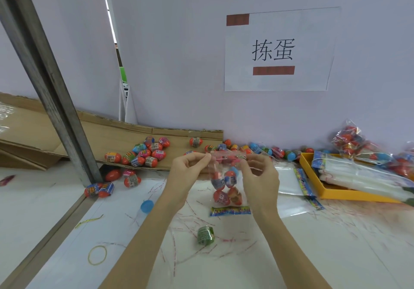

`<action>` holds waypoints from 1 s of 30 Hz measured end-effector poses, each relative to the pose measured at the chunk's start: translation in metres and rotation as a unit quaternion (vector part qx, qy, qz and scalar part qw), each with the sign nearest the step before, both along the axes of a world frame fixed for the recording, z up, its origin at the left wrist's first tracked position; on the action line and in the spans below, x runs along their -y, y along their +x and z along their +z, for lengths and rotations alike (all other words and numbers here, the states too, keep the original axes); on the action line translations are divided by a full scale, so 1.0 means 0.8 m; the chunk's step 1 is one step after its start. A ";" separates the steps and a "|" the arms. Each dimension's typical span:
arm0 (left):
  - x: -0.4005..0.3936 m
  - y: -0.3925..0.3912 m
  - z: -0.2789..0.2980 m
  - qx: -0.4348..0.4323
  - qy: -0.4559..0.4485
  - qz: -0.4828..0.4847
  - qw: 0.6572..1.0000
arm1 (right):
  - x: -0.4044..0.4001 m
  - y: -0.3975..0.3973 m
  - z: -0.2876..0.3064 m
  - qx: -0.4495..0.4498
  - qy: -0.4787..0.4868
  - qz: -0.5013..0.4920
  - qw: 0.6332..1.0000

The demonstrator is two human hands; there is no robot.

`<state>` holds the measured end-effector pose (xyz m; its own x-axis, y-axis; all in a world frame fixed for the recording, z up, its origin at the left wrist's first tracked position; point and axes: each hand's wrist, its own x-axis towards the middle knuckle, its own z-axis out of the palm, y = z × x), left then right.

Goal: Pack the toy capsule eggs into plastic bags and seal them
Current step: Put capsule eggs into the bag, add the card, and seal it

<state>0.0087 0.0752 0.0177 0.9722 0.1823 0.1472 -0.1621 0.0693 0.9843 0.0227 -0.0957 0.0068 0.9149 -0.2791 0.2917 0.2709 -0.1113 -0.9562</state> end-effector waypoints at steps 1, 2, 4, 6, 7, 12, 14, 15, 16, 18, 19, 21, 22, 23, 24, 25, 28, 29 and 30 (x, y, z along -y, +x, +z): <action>0.002 0.000 0.000 0.007 0.021 0.003 1.000 | 0.001 -0.001 -0.001 0.056 -0.075 -0.024 0.995; 0.005 -0.002 0.000 0.018 0.038 0.003 0.999 | 0.001 -0.003 -0.001 0.117 -0.146 -0.039 0.982; 0.011 -0.004 0.000 0.041 0.054 -0.005 0.998 | -0.003 -0.006 0.000 0.206 -0.228 -0.021 0.951; 0.013 -0.004 0.001 0.065 0.079 -0.017 0.995 | -0.009 -0.009 -0.001 0.246 -0.263 0.008 0.933; 0.013 -0.004 0.001 0.075 0.102 -0.021 0.992 | -0.012 -0.010 -0.002 0.253 -0.273 0.012 0.928; 0.012 -0.005 -0.004 0.141 0.263 -0.006 0.954 | -0.005 -0.007 -0.006 0.257 -0.292 -0.014 0.921; 0.013 -0.006 -0.005 0.182 0.326 0.012 0.928 | -0.003 -0.004 -0.008 0.270 -0.307 -0.019 0.912; 0.012 -0.006 -0.005 0.201 0.349 0.021 0.915 | -0.003 -0.003 -0.008 0.271 -0.315 -0.019 0.909; 0.012 -0.006 -0.005 0.217 0.367 0.026 0.904 | -0.003 -0.003 -0.008 0.269 -0.321 -0.019 0.908; 0.012 -0.006 -0.005 0.239 0.391 0.032 0.889 | -0.003 -0.002 -0.007 0.265 -0.327 -0.013 0.907; 0.011 -0.006 -0.005 0.244 0.398 0.033 0.884 | -0.003 -0.001 -0.007 0.262 -0.330 -0.010 0.907; 0.011 -0.007 -0.005 0.250 0.410 0.032 0.877 | -0.003 -0.002 -0.007 0.254 -0.328 -0.002 0.910; 0.011 -0.007 -0.005 0.250 0.415 0.031 0.874 | -0.004 -0.003 -0.007 0.246 -0.322 0.002 0.914; 0.012 -0.007 -0.005 0.249 0.418 0.029 0.873 | -0.005 -0.005 -0.007 0.230 -0.310 0.007 0.922; 0.012 -0.007 -0.005 0.248 0.418 0.029 0.873 | -0.007 -0.006 -0.007 0.208 -0.290 0.015 0.934; 0.012 -0.007 -0.005 0.246 0.414 0.030 0.876 | -0.008 -0.008 -0.007 0.181 -0.262 0.023 0.948; 0.012 -0.006 -0.005 0.230 0.394 0.042 0.889 | -0.008 -0.008 -0.006 0.142 -0.194 0.045 0.970; 0.011 -0.005 -0.005 0.226 0.390 0.045 0.892 | -0.007 -0.009 -0.005 0.147 -0.204 0.054 0.966; 0.011 -0.004 -0.005 0.222 0.388 0.046 0.894 | -0.006 -0.009 -0.005 0.155 -0.223 0.064 0.960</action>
<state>0.0052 0.0667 0.0137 0.7728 -0.0655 0.6313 -0.5183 -0.6391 0.5682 0.0157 -0.0910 0.0029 0.7839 0.0448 0.6193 0.5726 -0.4379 -0.6931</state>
